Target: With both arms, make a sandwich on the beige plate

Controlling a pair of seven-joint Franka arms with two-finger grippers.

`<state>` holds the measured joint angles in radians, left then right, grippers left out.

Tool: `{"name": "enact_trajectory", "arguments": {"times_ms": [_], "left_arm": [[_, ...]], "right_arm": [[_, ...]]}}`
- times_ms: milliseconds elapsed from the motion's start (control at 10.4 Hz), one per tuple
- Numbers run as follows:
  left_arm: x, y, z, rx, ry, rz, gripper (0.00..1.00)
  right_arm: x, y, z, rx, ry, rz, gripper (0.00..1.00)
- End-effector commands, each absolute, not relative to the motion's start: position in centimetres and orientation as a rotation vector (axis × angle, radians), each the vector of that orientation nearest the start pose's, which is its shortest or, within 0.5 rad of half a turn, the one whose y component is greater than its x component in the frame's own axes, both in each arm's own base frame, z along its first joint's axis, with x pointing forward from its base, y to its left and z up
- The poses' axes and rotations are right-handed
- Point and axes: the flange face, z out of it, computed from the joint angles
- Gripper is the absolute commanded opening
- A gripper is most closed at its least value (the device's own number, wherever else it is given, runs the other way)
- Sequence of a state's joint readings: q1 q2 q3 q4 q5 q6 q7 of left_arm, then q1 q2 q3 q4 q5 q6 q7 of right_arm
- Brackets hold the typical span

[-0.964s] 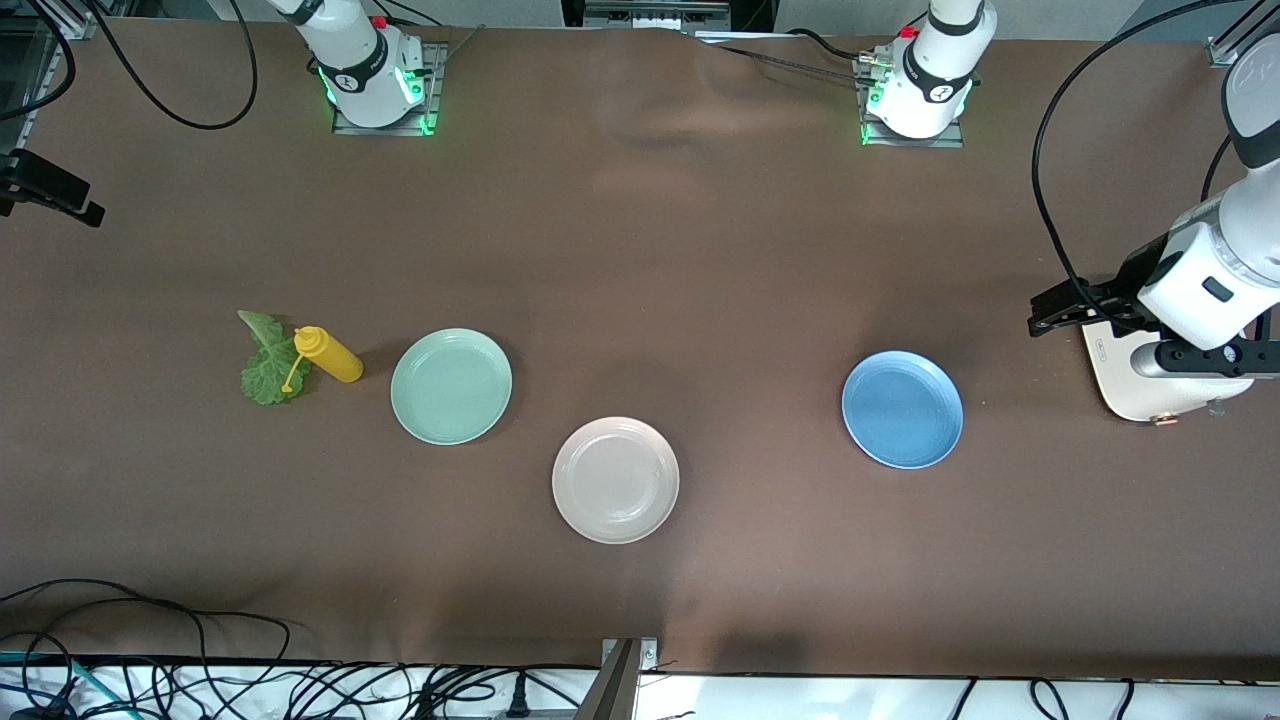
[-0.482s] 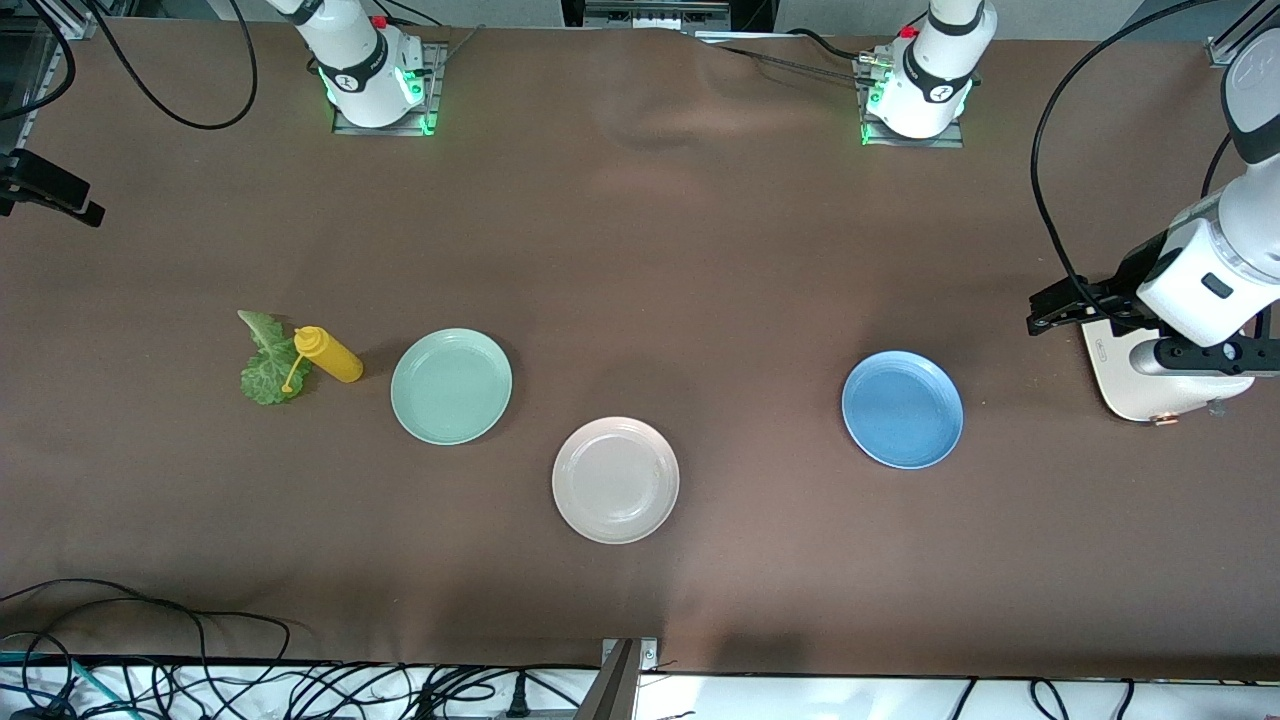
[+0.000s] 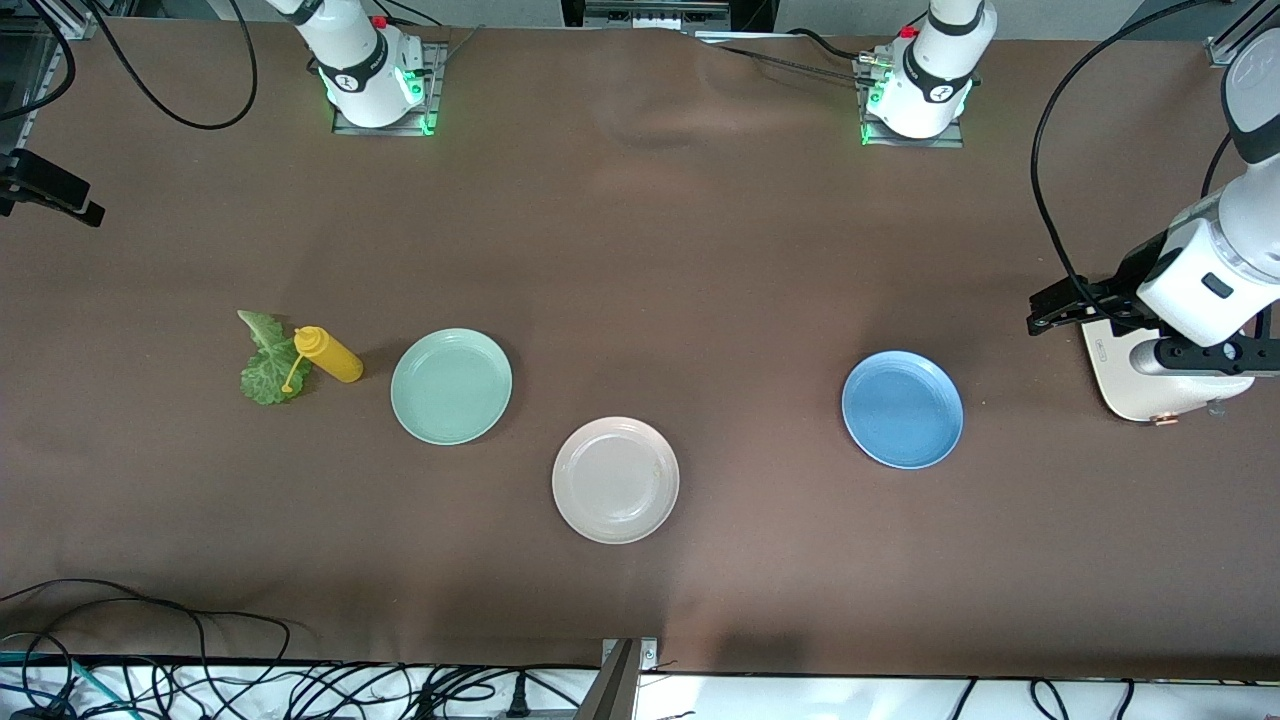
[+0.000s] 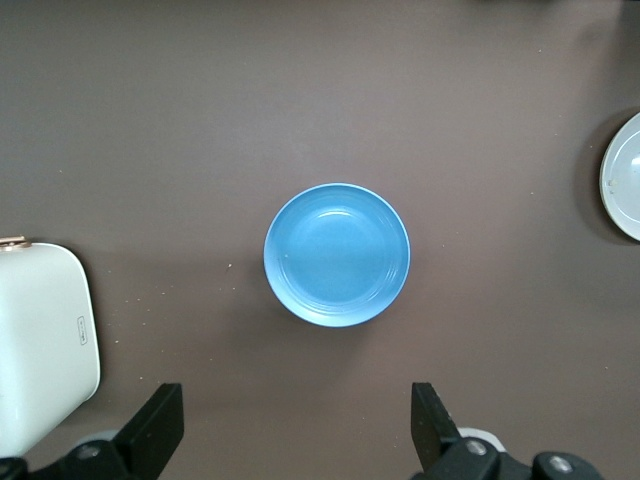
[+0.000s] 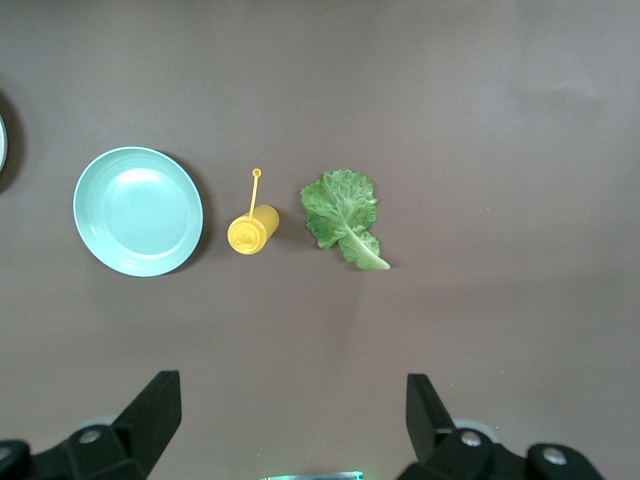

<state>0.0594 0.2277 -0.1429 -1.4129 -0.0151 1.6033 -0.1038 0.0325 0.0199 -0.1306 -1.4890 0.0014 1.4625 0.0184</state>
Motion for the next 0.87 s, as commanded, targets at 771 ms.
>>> {"name": "enact_trajectory", "arguments": {"times_ms": [771], "left_arm": [[61.89,-4.15,57.71,-3.140,-0.032,0.047,1.00]], "right_arm": [[54.33,-5.47,65.05,-3.143,0.177,0.070,1.00]]}}
